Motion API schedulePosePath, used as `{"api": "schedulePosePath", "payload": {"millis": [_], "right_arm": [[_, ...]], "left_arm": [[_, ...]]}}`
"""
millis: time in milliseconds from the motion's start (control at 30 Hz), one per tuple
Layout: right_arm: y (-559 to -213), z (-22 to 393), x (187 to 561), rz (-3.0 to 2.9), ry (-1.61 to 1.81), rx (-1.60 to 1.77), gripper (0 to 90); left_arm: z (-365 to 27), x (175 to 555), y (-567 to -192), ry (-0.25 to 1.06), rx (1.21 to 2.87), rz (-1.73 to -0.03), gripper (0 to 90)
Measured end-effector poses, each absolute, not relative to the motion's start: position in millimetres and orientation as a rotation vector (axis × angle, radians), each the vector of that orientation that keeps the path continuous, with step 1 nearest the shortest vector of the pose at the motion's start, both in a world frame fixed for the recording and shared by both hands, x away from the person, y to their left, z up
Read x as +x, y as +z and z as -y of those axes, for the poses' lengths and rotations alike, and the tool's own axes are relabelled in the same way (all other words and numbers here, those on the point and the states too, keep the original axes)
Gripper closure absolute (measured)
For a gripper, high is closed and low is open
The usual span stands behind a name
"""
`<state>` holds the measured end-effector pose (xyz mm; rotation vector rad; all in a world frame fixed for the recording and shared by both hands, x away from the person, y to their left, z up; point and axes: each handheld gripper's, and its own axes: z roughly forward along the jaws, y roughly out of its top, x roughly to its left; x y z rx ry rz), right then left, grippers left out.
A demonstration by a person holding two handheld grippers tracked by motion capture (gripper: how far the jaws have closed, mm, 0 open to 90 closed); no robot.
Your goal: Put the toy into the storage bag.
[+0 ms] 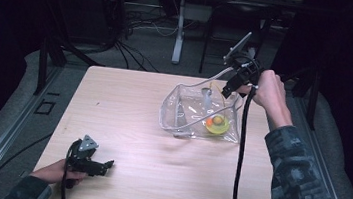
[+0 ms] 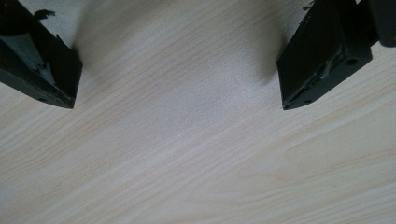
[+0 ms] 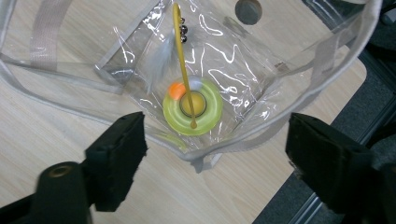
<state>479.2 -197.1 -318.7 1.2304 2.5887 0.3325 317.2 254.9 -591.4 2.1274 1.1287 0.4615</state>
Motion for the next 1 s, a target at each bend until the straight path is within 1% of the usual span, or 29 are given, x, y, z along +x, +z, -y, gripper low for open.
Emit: {"api": "schedulePosePath", "payload": {"millis": [33, 100, 200, 300, 433, 633, 733, 1000], "right_arm": [[-317.3, 199.0, 477.5, -2.587, 0.337, 1.227, 14.3], [-314.7, 202.9, 473.6, -2.582, 0.359, 1.236, 13.7], [-312.2, 207.8, 467.2, -2.579, 0.376, 1.243, 8.4], [-312.6, 212.2, 459.8, -2.571, 0.387, 1.24, 5.9], [-316.7, 217.9, 449.0, -2.572, 0.398, 1.234, 3.6], [-325.2, 225.6, 435.4, -2.566, 0.401, 1.227, 2.5], [-335.9, 232.2, 423.8, -2.574, 0.414, 1.234, 0.9], [-368.3, 242.8, 403.1, -2.577, 0.432, 1.248, 1.1]], "left_arm": [[-254.9, 317.2, -591.3, 0.461, 2.128, -1.129, 0.0], [-254.9, 317.2, -591.3, 0.461, 2.128, -1.128, 0.0], [-254.9, 317.2, -591.3, 0.461, 2.128, -1.129, 0.0], [-254.9, 317.2, -591.3, 0.461, 2.128, -1.129, 0.0], [-254.9, 317.2, -591.4, 0.461, 2.128, -1.129, 0.0], [-254.9, 317.2, -591.4, 0.462, 2.127, -1.129, 0.0], [-254.4, 317.2, -592.1, 0.473, 2.118, -1.13, 0.0], [-254.4, 317.2, -592.1, 0.473, 2.118, -1.13, 0.0]]}}
